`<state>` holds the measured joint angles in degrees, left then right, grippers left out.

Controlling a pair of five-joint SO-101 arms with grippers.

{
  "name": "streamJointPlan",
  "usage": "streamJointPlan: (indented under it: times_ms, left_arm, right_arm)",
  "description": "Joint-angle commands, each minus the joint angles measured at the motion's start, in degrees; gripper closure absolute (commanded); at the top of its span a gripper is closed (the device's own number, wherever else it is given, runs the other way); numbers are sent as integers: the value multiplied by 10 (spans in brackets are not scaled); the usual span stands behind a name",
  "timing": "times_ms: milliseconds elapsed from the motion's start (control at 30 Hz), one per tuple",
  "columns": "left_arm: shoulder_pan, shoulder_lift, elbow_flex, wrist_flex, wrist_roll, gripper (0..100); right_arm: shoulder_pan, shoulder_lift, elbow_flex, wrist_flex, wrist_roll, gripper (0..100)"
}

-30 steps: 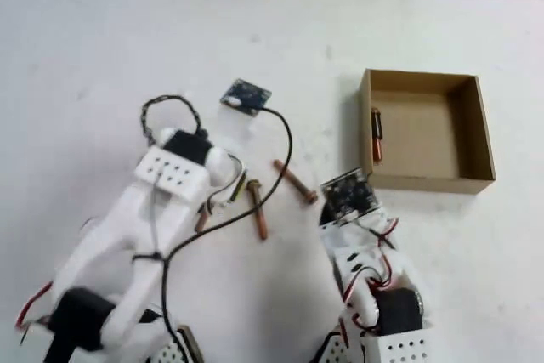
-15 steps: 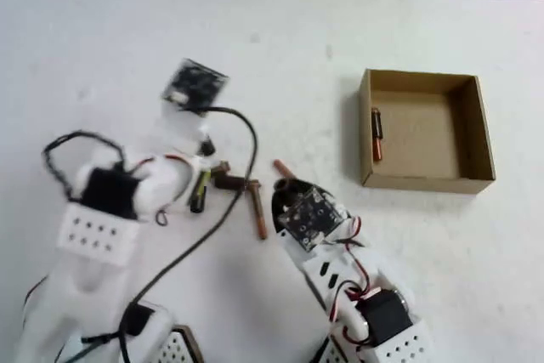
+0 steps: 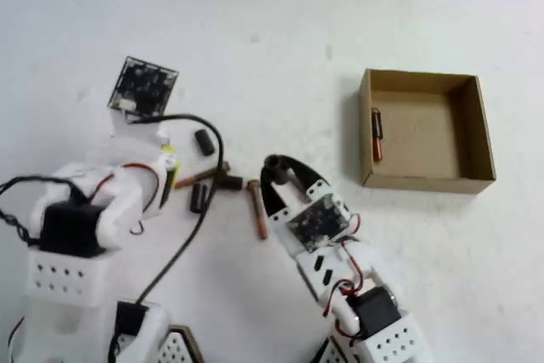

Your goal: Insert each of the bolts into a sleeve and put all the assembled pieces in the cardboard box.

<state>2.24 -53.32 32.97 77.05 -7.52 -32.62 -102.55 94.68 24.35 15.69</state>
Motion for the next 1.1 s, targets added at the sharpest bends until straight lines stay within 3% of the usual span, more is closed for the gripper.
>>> streamJointPlan:
  times_ms: [0,200,433,633,867,1067]
  left_arm:
    - [-2,-36,-14,-25,-8,979]
    - [-1,-51,-14,-27,-4,978]
    - [0,-52,-14,-49,18,977]
    - [56,-53,-14,-162,98,977]
    - [140,-53,-12,-244,102,977]
    - [153,-62,83,-374,102,977]
  right_arm:
    - [-1,-6,1,-54,-50,981]
    - [24,-6,3,-58,-56,981]
    - [65,-6,3,-58,-178,981]
    - [65,-6,3,-54,-178,981]
    - [58,-6,10,-54,-178,981]
    - [25,-6,9,-57,-178,981]
